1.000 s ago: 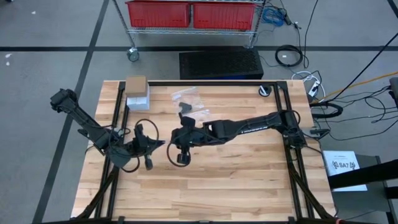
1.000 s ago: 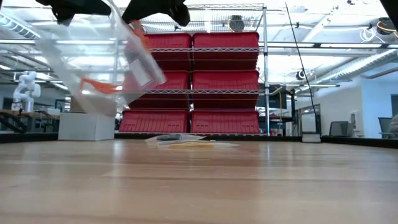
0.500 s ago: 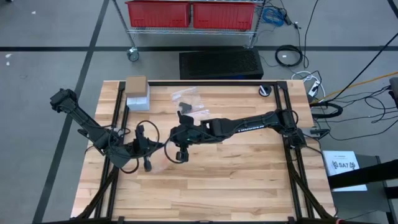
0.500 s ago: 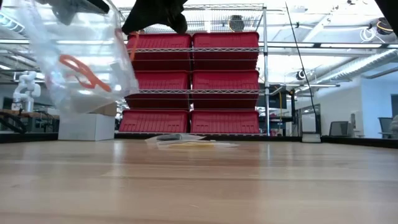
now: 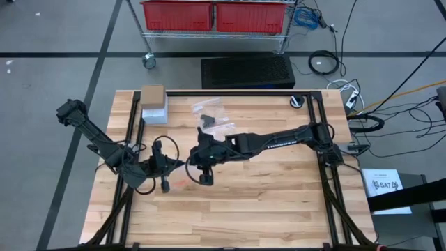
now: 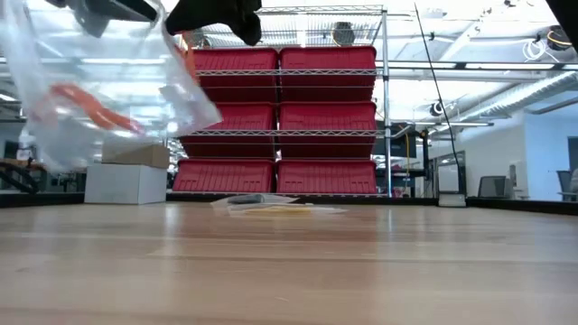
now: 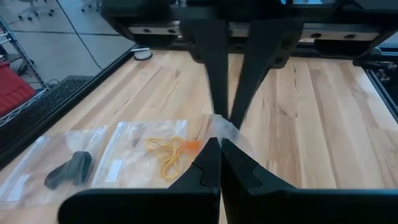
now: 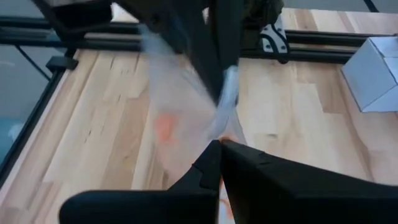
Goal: Sort rubber bands
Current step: Put the left orange rubber band into the transparent zip bag
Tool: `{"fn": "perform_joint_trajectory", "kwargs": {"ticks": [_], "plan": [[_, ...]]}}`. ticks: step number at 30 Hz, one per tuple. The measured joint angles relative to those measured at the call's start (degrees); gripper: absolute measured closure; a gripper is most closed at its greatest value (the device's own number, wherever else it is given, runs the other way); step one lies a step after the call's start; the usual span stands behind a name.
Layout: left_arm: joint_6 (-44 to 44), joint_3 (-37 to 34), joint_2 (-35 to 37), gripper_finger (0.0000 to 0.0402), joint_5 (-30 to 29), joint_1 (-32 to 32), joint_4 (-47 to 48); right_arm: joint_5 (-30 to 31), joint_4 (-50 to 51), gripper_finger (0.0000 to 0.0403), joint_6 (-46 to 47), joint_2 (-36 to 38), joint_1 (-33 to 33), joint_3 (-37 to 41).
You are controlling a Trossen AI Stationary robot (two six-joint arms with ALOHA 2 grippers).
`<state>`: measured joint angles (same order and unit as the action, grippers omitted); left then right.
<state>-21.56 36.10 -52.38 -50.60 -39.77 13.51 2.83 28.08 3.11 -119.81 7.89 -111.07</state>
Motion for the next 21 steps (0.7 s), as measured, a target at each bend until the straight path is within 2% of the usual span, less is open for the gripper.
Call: {"fn": "perform_joint_trajectory", "kwargs": {"ticks": [6,14,21], "plan": [[-0.2,0.0,0.0,0.0401,0.0,0.0,1.2,0.3,4.1,0.0403,-0.6,0.9,1.7,0.0],[-0.4,0.0,0.0,0.0401,-0.1,0.0,2.9,6.0,7.4,0.0403,-1.2,3.1,4.2,0.1],[-0.4,0.0,0.0,0.0401,-0.1,0.0,3.0,6.1,7.4,0.0403,-2.8,4.4,4.2,0.1]]}}
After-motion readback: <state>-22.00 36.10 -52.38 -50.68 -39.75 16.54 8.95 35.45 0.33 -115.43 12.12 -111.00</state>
